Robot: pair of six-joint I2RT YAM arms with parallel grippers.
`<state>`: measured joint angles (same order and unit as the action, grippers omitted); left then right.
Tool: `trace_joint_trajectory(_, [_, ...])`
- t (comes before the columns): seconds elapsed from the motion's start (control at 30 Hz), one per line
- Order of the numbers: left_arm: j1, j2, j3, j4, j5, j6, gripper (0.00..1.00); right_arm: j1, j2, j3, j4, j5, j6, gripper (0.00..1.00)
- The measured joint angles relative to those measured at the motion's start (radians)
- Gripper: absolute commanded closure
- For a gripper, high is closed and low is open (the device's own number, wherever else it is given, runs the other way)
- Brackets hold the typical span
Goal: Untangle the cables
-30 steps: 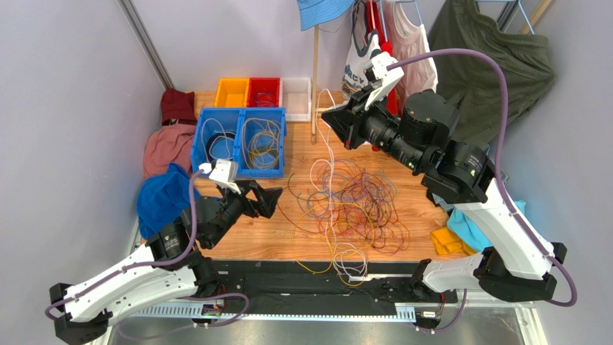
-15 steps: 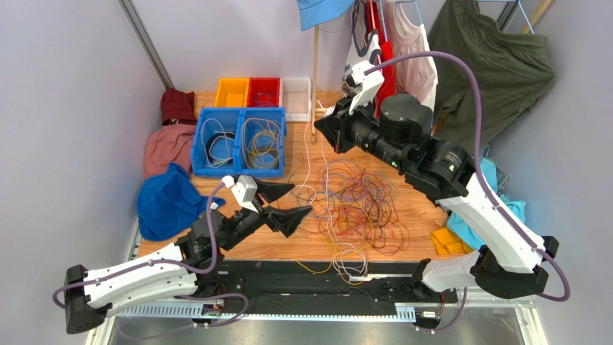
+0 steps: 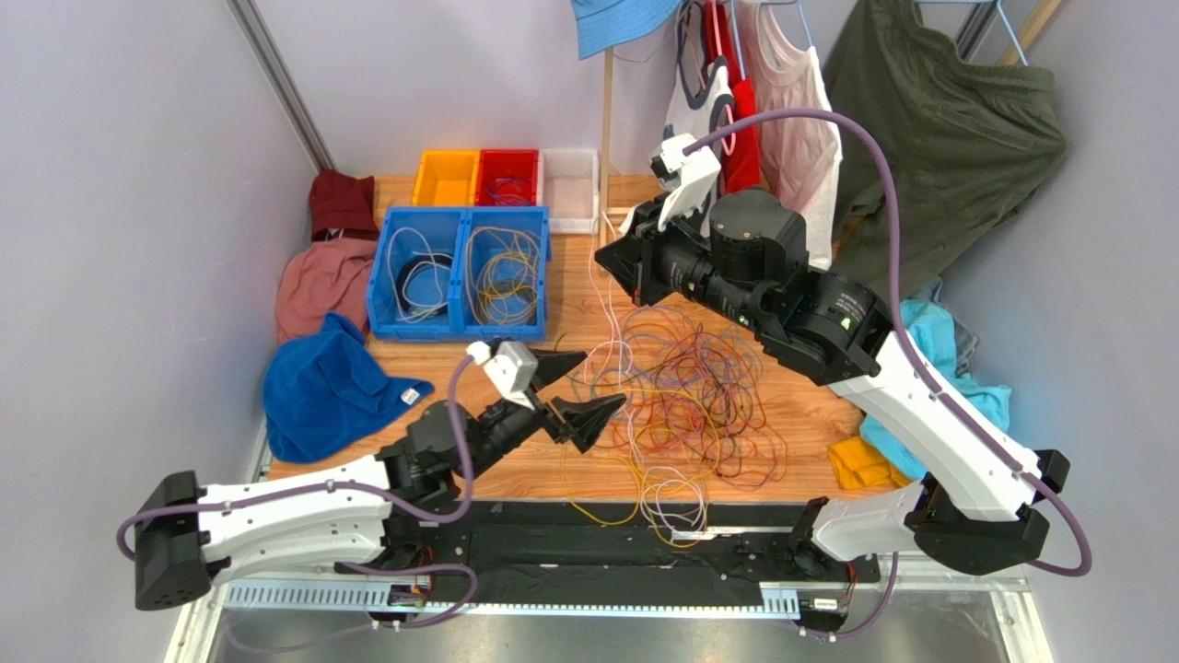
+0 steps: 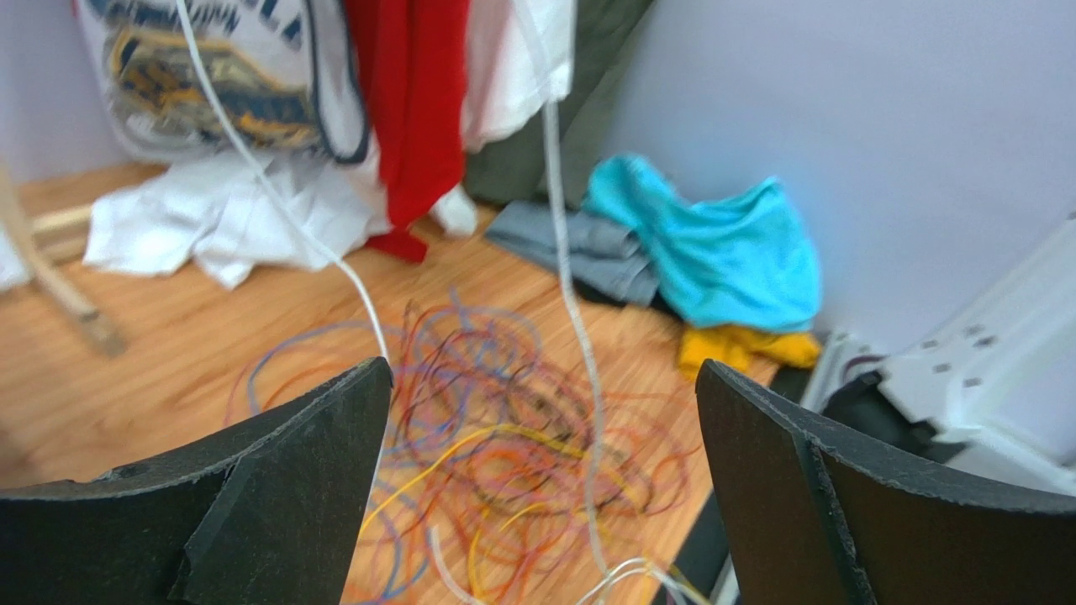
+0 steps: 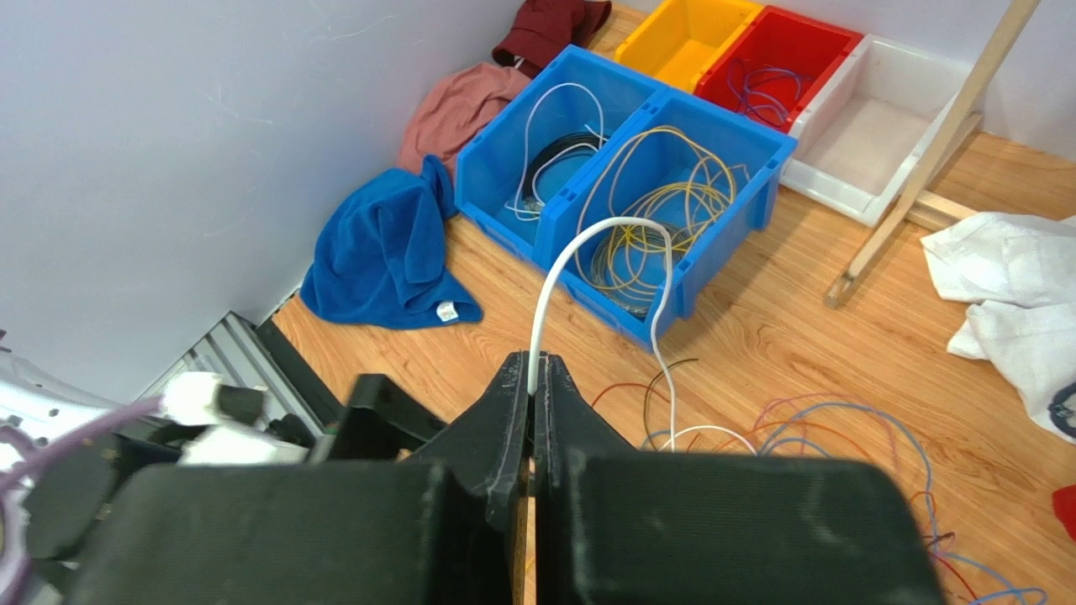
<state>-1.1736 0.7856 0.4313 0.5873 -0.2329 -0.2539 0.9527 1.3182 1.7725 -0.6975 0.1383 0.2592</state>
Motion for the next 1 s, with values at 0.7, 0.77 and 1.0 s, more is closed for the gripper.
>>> trace_joint_trajectory(0.7, [0.222, 0.319, 0.129, -0.002, -0.134, 0.054, 0.61, 0.027, -0.085, -0.024, 0.001, -0.043, 0.048, 1.0])
trace_joint_trajectory(0.77, [0.241, 0.316, 0.135, -0.012, -0.092, 0.052, 0.86, 0.027, -0.09, -0.027, -0.002, -0.042, 0.047, 1.0])
trace_joint_trajectory(1.0, [0.245, 0.239, 0.148, -0.129, 0.087, 0.04, 1.0, 0.027, -0.122, -0.091, 0.011, -0.026, 0.047, 0.9])
